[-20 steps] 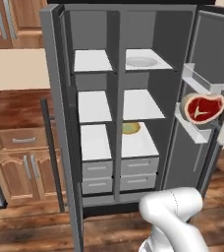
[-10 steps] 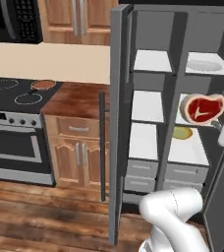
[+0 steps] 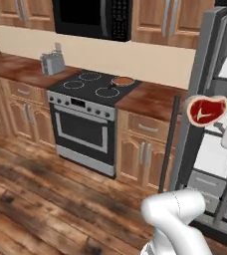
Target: Retrieve the steak from the fridge and place it on the saucepan with marinade on the stove.
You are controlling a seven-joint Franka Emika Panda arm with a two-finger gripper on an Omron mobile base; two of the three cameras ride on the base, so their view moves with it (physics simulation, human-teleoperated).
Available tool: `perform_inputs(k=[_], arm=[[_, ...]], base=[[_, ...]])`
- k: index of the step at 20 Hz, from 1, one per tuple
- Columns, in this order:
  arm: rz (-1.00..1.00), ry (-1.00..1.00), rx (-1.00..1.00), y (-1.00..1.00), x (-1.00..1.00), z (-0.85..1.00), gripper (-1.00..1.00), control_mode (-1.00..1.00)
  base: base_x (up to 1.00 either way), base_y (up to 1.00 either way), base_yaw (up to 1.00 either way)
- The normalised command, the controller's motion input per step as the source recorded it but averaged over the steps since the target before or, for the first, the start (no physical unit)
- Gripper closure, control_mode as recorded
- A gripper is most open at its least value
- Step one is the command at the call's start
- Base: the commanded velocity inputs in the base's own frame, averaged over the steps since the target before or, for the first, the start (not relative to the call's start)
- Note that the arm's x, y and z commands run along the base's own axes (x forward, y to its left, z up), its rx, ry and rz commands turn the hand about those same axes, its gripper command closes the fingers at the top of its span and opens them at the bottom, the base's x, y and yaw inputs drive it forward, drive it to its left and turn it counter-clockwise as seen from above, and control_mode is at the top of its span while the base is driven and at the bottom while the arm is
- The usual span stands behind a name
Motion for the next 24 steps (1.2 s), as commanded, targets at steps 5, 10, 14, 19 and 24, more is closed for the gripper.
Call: perform_inputs(k=[5, 10, 14, 19, 24], arm=[[0.00, 0.00, 0.00, 0.00, 0.00, 0.00, 1.00, 1.00], [0.00, 0.00, 0.00, 0.00, 0.00, 0.00, 1.00, 1.00], [0.00, 0.00, 0.00, 0.00, 0.00, 0.00, 1.00, 1.00], [0.00, 0.00, 0.00, 0.00, 0.00, 0.00, 1.00, 1.00], [0.00, 0.00, 0.00, 0.00, 0.00, 0.00, 1.00, 1.00]], base=[[-0.56, 0.35, 0.73], [-0.27, 0.38, 0.66], [0.00, 0.25, 0.48], [0.49, 0.03, 0.15], [1.00, 0.00, -0.14]])
